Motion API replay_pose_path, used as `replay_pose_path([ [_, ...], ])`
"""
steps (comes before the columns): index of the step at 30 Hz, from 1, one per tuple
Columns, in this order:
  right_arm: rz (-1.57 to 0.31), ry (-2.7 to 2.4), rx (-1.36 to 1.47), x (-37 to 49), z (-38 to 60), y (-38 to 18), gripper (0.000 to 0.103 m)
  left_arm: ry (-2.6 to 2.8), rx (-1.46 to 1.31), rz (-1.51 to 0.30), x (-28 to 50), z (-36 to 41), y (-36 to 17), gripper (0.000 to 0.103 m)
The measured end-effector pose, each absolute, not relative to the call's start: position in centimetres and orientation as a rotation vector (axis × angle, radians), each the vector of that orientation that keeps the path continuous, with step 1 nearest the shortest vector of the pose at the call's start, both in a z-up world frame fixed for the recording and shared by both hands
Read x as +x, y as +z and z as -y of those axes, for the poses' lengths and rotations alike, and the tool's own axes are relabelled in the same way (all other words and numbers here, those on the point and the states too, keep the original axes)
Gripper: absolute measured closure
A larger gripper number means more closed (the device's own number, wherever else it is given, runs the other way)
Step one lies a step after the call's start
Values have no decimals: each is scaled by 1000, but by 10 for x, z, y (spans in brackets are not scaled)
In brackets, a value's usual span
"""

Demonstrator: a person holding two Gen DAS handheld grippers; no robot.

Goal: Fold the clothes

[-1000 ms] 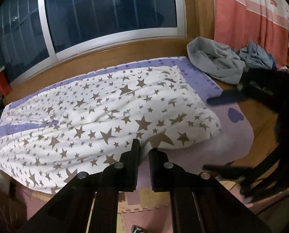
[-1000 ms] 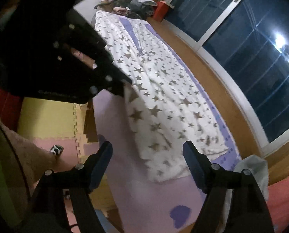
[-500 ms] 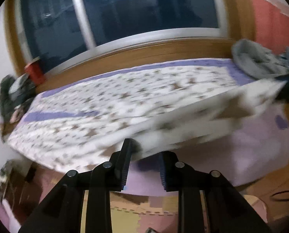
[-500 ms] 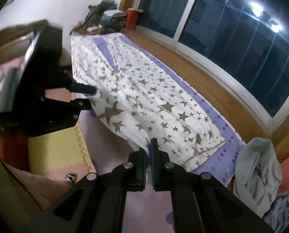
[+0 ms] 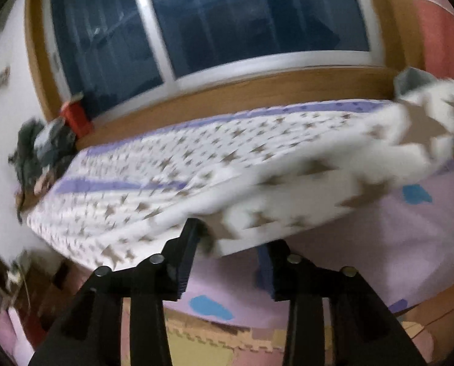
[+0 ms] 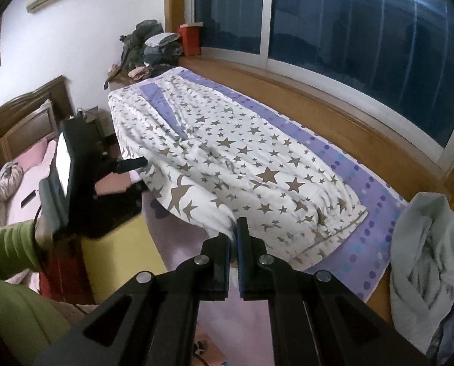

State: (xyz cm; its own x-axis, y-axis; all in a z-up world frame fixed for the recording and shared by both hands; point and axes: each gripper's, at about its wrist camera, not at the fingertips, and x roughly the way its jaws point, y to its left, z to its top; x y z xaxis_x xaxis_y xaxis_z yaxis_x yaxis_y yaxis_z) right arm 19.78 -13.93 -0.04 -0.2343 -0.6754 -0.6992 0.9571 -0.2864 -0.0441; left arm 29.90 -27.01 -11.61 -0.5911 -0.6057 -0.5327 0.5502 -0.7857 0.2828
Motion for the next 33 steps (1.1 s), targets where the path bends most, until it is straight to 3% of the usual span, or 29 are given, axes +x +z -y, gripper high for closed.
replay_pose_path([
  [4,-612,-1769,685,201,143,2,100,-2295,810,216,286,256,-125,60],
  [7,-643,-1761,674,204,143,3,100,-2270,805,166,285,265,-126,62],
  [8,-648,-1758,671,205,143,3,100,-2279,816,137,287,270,-125,83],
  [9,-656,-1755,668,205,142,3,100,-2286,838,112,291,275,-123,97],
  [12,-670,-1744,671,204,139,-1,100,-2331,883,47,308,283,-112,98],
  [22,-687,-1633,772,206,126,-38,100,-2348,1148,126,361,259,-84,102],
  [28,-656,-1586,834,202,119,-43,100,-2473,1165,-7,361,279,-34,102],
  [33,-636,-1652,838,182,119,-23,100,-2644,1116,-3,324,315,-1,102],
])
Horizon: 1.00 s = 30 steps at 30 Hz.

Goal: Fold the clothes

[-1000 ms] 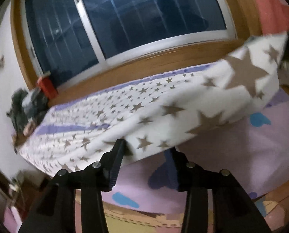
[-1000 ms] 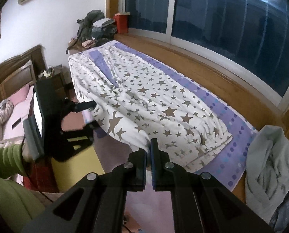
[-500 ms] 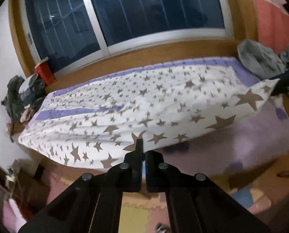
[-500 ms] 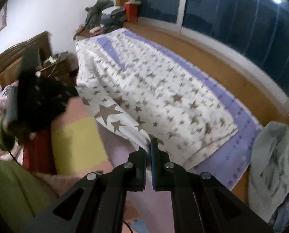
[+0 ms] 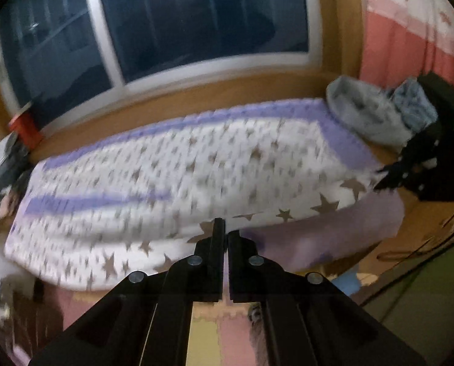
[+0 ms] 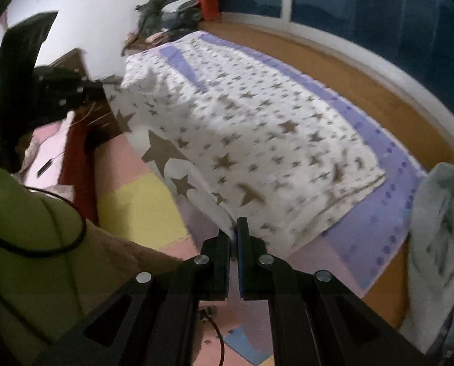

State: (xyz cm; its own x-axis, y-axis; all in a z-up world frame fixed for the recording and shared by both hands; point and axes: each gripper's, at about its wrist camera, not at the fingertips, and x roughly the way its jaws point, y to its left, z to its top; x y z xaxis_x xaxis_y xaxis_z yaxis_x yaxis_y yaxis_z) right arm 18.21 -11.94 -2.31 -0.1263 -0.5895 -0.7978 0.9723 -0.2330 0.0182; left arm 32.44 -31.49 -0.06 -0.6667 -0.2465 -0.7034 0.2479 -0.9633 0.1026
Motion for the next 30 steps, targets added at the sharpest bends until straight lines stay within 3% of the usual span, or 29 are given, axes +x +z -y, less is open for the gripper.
replay_pose_path([
  [4,-503,-1779,880,145,132,-6,100,-2774,1059,9,267,352,16,102],
  [9,-326,-1874,987,79,155,-9,100,-2811,1104,118,187,377,-1,102],
  [18,-283,-1998,1198,-6,201,-61,99,-2776,1338,35,84,425,-67,101],
  [20,-277,-2042,1257,-19,207,-70,93,-2757,1391,44,70,430,-82,101],
  [22,-281,-2084,1283,-23,206,-71,69,-2735,1431,86,61,431,-98,101],
  [25,-295,-2139,1292,-23,200,-67,49,-2724,1478,85,54,435,-112,101],
  [30,-347,-2241,1250,-12,181,-46,47,-2731,1505,50,47,441,-123,100],
])
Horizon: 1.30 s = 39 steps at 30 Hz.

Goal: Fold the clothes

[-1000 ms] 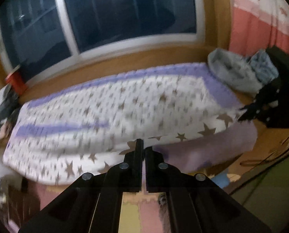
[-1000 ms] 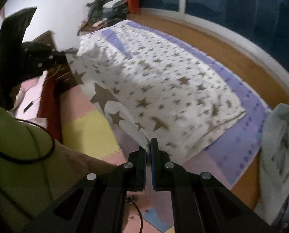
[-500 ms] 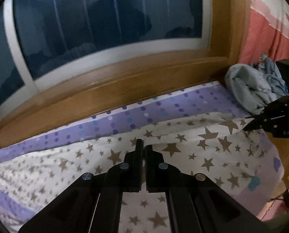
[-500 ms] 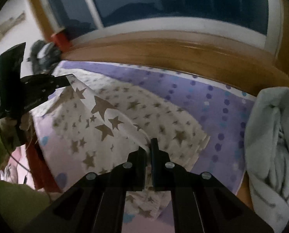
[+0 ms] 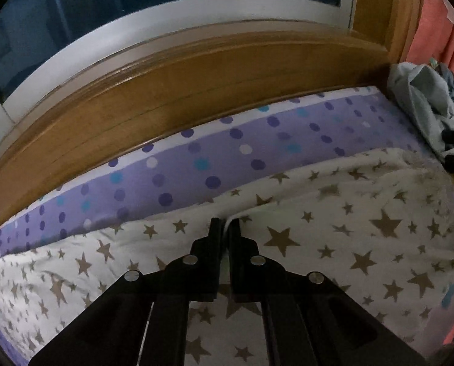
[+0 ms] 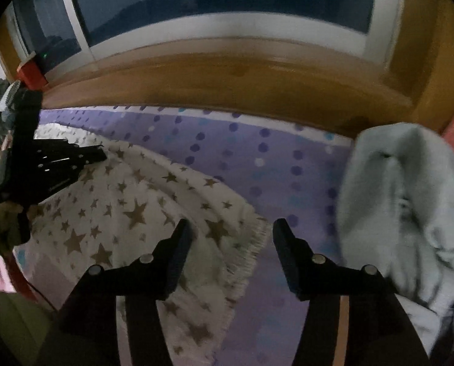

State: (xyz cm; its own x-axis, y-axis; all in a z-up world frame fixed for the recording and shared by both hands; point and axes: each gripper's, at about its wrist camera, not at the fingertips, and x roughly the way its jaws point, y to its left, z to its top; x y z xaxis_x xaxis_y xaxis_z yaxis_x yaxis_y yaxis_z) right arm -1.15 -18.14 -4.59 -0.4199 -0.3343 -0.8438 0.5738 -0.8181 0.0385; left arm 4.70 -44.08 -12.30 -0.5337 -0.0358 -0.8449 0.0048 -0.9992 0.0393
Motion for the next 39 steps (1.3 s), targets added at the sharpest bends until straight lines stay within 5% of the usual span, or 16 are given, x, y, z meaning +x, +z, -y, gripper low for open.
replay_pose_path([
  [6,-248,-2315,1280,-6,157,-36,48,-2755,1522,29,47,446,-127,100],
  [14,-191,-2149,1323,-8,185,-67,61,-2775,1500,57,57,442,-127,100],
  [17,-226,-2147,1332,-11,195,-79,89,-2800,1465,68,58,443,-117,100],
  [19,-247,-2205,1311,-11,194,-77,94,-2826,1427,86,57,442,-106,100],
  [24,-143,-2313,1265,-14,174,-63,95,-2867,1377,164,45,435,-94,100],
  [33,-282,-2365,1315,-24,181,-82,94,-2959,1477,138,40,433,-93,99],
  [36,-335,-2374,1314,-20,180,-77,84,-2994,1512,119,44,434,-90,82],
  [39,-433,-2401,1264,-10,182,-65,76,-2962,1496,125,67,445,-82,77],
])
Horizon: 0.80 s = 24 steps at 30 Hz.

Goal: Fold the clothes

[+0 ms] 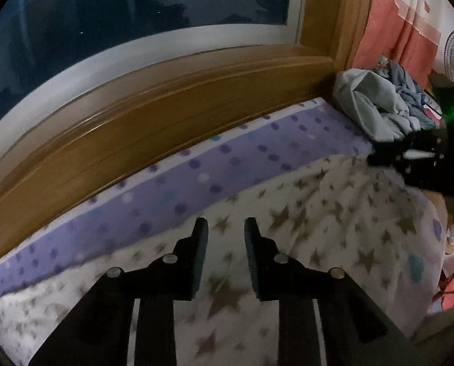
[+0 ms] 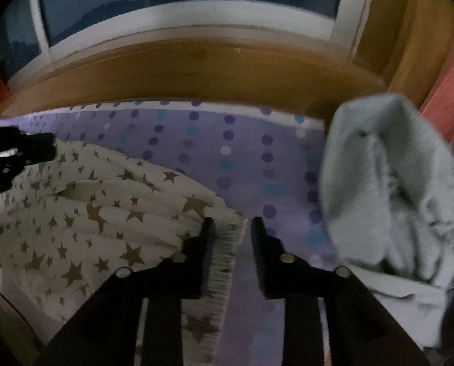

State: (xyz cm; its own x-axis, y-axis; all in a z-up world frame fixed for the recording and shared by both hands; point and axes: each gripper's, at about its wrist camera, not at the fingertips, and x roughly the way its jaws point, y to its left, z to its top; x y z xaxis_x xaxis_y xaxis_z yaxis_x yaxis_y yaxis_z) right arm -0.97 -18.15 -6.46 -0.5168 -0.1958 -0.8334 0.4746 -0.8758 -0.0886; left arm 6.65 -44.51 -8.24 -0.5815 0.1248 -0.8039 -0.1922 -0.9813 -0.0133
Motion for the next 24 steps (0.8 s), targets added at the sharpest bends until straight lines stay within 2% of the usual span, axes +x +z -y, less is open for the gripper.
replay_pose_path([
  [8,-657,-2176,1007,35,238,-39,71,2723,-1466,-65,143,477,-89,74],
  [12,-769,-1955,903,48,296,-55,71,2751,-1471,-113,145,464,-103,74],
  [18,-911,-1760,856,57,331,-84,71,2791,-1477,-187,148,445,-123,74],
  [21,-933,-1732,839,54,339,-95,71,2818,-1471,-214,149,438,-129,74],
  [24,-904,-1738,831,49,340,-98,71,2834,-1480,-163,148,442,-128,74],
])
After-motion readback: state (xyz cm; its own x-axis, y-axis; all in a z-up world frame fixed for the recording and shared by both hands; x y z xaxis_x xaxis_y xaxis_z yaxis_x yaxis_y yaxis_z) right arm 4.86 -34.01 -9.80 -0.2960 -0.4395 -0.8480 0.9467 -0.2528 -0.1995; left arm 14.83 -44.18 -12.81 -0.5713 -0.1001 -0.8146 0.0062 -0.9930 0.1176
